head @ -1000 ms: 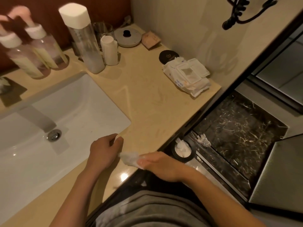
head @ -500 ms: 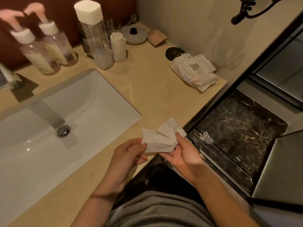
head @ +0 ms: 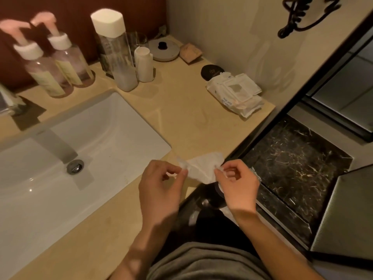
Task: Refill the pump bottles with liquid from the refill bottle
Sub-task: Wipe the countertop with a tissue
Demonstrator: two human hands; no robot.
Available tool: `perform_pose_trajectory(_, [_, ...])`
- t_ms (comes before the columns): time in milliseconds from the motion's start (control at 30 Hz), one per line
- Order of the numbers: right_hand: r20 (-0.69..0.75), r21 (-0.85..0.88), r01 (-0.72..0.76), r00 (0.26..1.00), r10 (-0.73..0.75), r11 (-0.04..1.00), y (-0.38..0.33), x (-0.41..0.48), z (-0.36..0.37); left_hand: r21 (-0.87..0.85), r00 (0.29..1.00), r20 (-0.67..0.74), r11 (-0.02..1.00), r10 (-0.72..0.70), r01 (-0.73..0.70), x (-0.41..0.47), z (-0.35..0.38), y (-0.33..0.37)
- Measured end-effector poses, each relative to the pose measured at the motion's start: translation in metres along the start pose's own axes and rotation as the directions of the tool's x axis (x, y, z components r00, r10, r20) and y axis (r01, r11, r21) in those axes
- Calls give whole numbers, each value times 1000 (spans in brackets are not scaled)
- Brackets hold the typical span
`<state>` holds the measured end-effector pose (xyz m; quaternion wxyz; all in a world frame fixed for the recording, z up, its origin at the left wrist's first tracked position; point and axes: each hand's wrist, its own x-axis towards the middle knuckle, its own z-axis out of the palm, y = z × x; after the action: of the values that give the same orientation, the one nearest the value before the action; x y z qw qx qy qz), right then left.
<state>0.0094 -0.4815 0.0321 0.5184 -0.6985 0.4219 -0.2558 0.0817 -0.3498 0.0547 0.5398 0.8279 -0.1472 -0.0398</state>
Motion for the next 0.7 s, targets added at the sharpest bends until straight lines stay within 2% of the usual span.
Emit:
perform_pose_trajectory(67, [1, -3, 50, 999, -50, 999, 0, 2, 1, 157, 983, 25, 970, 183, -185, 1, 13, 5])
perform_pose_trajectory(133, [60, 42, 31, 998, -33, 999, 1, 8, -3, 285, 940, 87, 896, 329, -340, 1, 32, 11])
perform_pose_trajectory(233, [171, 191, -169, 976, 137, 967, 3, 27, -23, 367, 877, 200, 797, 436, -480, 0, 67, 24])
perform_pose_trajectory(333, [315, 371, -452, 883, 347, 812, 10, 48, -48, 408, 858, 305, 757, 413, -510, -5, 104, 35])
perform_pose_trajectory(400, [405, 489, -564, 823, 399, 666, 21, 65, -72, 426, 861, 354, 756, 365, -496, -9, 133, 45])
perform_pose_trajectory(467, [476, 554, -615, 787, 393, 561, 31, 78, -91, 437, 856, 394, 752, 334, -494, -12, 156, 52])
perform_pose_trajectory(600, [559, 582, -683, 730, 394, 441, 54, 111, -139, 473, 844, 454, 726, 285, -499, -23, 210, 70])
perform_pose_trajectory(667, [543, 540, -702, 712, 445, 464, 66, 126, -155, 492, 842, 476, 716, 254, -494, -26, 233, 76])
perform_pose_trajectory(700, [514, 498, -693, 720, 466, 522, 70, 131, -162, 499, 837, 493, 711, 238, -496, -27, 241, 78])
